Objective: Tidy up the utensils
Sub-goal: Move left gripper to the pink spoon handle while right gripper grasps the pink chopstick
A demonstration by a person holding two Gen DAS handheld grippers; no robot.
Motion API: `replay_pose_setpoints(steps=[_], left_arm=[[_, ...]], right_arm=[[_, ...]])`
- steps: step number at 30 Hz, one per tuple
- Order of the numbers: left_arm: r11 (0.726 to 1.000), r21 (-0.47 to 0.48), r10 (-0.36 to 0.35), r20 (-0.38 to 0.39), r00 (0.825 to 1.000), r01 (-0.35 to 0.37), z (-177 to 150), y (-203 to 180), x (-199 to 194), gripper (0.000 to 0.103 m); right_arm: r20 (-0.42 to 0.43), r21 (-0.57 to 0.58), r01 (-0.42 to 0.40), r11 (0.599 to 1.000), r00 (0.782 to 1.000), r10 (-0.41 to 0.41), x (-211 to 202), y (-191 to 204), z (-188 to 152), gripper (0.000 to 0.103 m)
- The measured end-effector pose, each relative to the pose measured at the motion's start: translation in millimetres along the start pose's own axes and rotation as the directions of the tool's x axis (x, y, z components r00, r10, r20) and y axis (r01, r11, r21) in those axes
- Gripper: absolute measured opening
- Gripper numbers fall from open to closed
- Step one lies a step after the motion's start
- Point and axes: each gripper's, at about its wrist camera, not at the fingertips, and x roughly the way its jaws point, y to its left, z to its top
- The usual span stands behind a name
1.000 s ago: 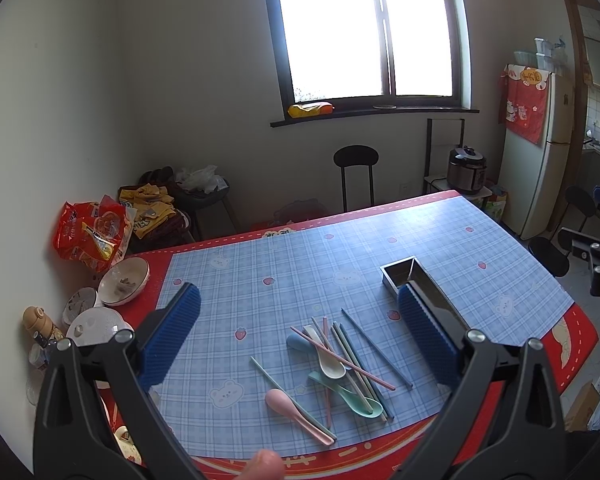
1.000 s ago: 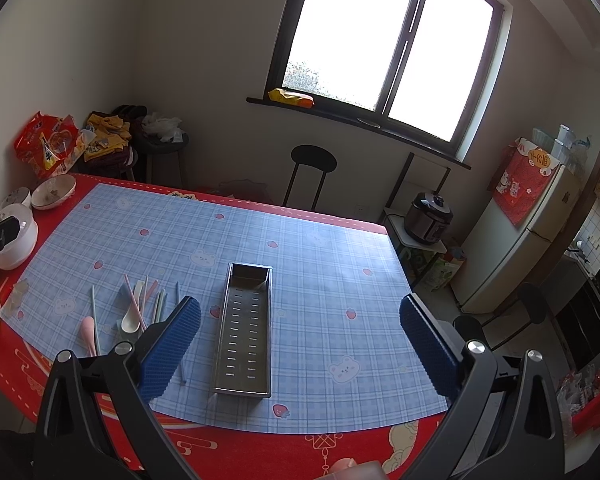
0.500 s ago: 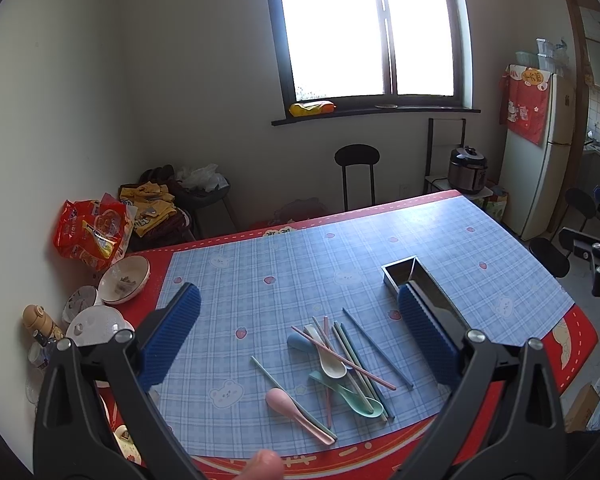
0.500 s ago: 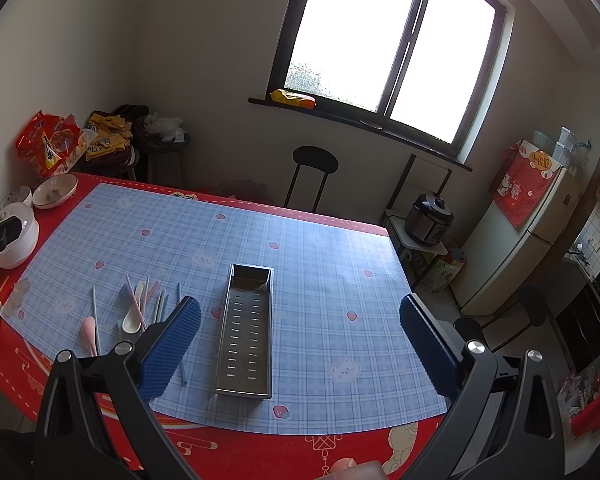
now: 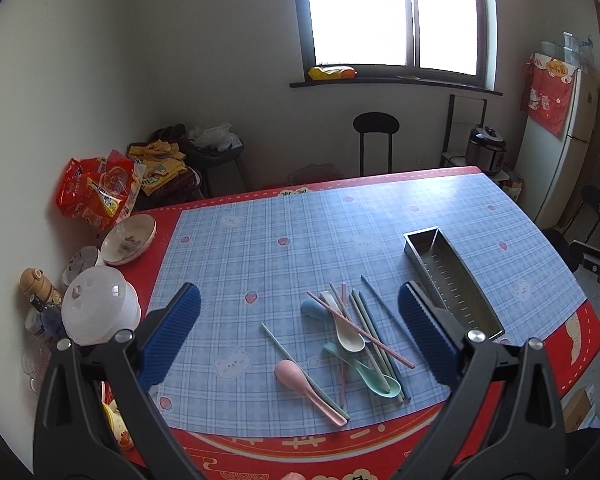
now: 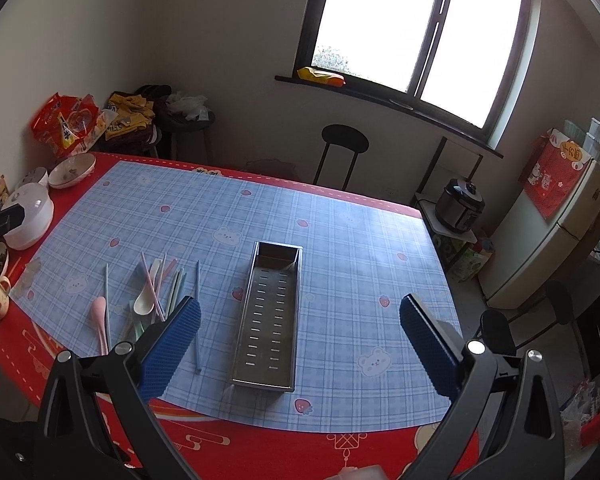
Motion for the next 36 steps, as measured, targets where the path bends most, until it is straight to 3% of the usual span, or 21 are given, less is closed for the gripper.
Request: replay_pose_setpoints(steps=[6, 12, 14, 18, 20, 22, 26, 28, 33, 36], left_arm=[[0.998, -0.055, -0.014, -0.093, 0.996, 0.009, -27.6, 18.0, 34.3, 0.097], [0.99, -0.14, -0.037, -0.175, 0.984, 0.012, -59.1, 38.3, 67.1, 0.093], [0.987, -0.162, -0.035, -0.217, 0.976, 0.0, -69.6, 45.2, 80.7, 0.081], [0.969, -0.246, -0.077, -0.281, 0.957, 0.006, -91.9, 61.9, 106.7, 0.069], [0.962, -0.273, -0.088, -0.31, 0.947, 0.0, -103.4, 67.5, 119.5, 0.051], [0.954, -0.301, -0.117, -0.324, 0.939, 0.015, -113.8, 71.1, 129.6, 0.041], [0.943, -0.331, -0.151, -0.337, 0.929, 0.033, -130.3, 73.8, 144.5, 0.039], [0.94, -0.34, -0.16, -0.352, 0.922, 0.033, -136.7, 73.4, 151.7, 0.033], [0.919, -0.392, -0.204, -0.369, 0.907, 0.048, -148.7, 72.9, 167.4, 0.032], [0.902, -0.427, -0.235, -0.374, 0.897, 0.058, -153.8, 71.0, 178.9, 0.032]], right_arm=[[-0.073, 0.012, -0.112, 0.994, 0.991, 0.112, 41.4, 13.2, -12.9, 0.096], [-0.15, -0.052, -0.229, 0.972, 0.964, 0.219, 83.2, 42.4, -20.0, 0.078], [-0.173, -0.067, -0.272, 0.96, 0.951, 0.257, 94.7, 52.8, -20.9, 0.074], [-0.227, -0.059, -0.356, 0.933, 0.915, 0.335, 123.4, 74.8, -22.5, 0.065], [-0.254, -0.062, -0.388, 0.92, 0.897, 0.361, 135.9, 84.0, -25.7, 0.058], [-0.279, -0.073, -0.415, 0.907, 0.881, 0.381, 148.0, 95.9, -27.2, 0.054], [-0.333, -0.095, -0.469, 0.878, 0.846, 0.416, 170.0, 116.9, -31.7, 0.045], [-0.358, -0.113, -0.482, 0.869, 0.835, 0.417, 181.0, 125.8, -35.0, 0.041], [-0.393, -0.19, -0.54, 0.82, 0.807, 0.441, 201.6, 151.3, -44.5, 0.038], [-0.412, -0.188, -0.554, 0.811, 0.794, 0.447, 215.6, 161.8, -46.5, 0.025]])
